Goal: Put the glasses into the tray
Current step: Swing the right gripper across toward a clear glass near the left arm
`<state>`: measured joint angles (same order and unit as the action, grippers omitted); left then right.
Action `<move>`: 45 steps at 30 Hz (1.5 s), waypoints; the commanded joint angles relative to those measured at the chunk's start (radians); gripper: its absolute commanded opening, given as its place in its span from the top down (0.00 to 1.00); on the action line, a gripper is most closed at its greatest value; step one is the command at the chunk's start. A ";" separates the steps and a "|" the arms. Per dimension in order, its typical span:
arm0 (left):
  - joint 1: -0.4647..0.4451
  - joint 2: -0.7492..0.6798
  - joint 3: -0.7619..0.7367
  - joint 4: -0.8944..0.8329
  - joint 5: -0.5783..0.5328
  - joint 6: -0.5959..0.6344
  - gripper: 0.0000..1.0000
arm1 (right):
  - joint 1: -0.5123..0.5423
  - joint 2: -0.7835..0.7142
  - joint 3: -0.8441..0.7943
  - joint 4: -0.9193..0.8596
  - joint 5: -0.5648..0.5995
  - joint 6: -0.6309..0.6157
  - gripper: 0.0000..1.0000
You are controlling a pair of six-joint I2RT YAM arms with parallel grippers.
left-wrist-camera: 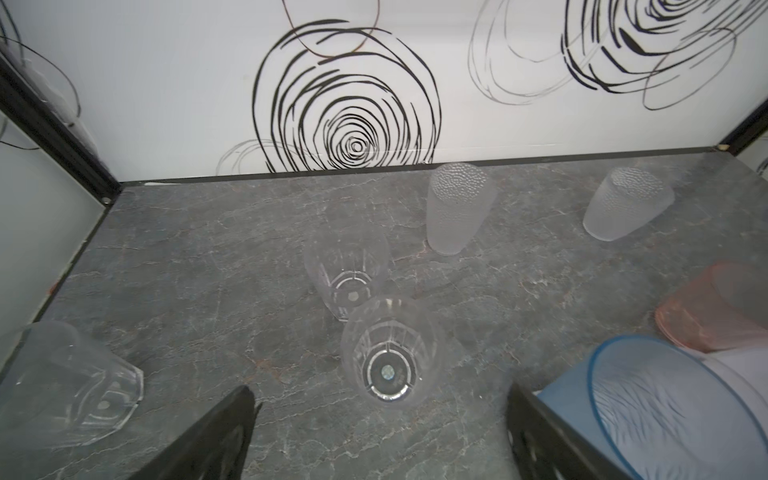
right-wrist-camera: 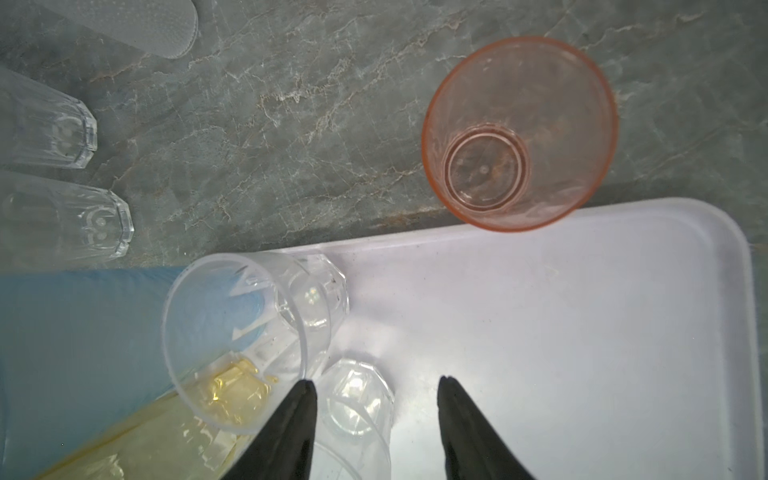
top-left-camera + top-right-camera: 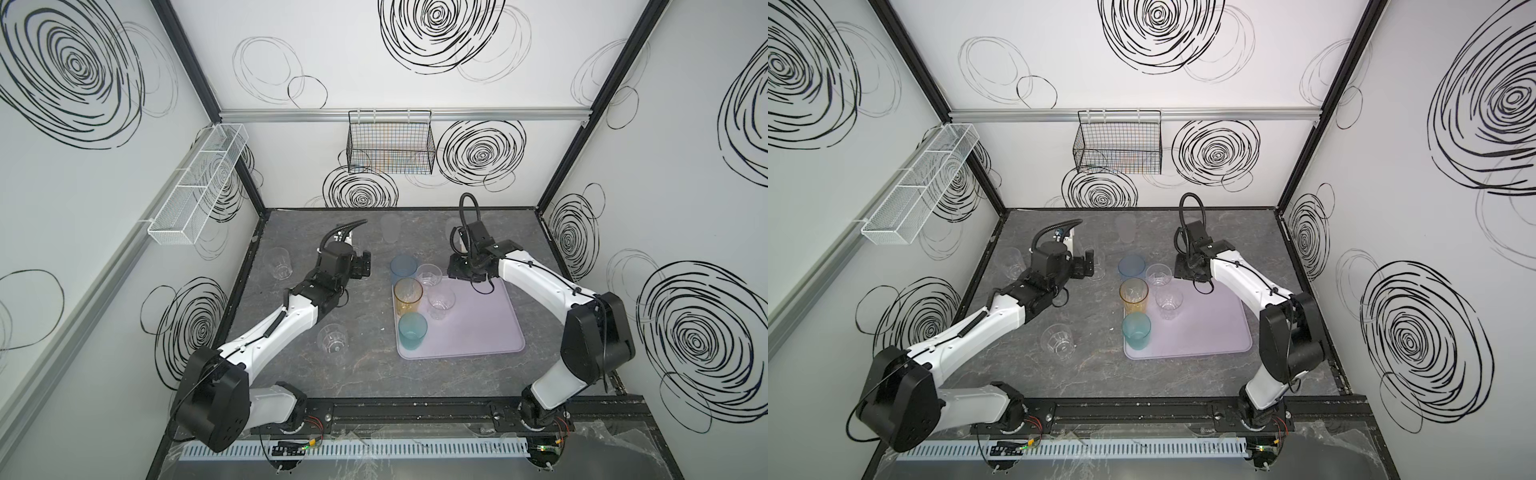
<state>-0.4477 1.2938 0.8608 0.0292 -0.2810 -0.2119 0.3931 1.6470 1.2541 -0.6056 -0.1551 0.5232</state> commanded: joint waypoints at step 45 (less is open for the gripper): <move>0.395 -0.322 -0.135 -0.140 0.267 -0.332 0.04 | 0.542 -0.090 0.192 0.051 0.225 -0.109 0.35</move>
<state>-0.0917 0.9817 0.7383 -0.1398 -0.1001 -0.4690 0.8333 1.5101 1.4288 -0.5404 0.0593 0.4519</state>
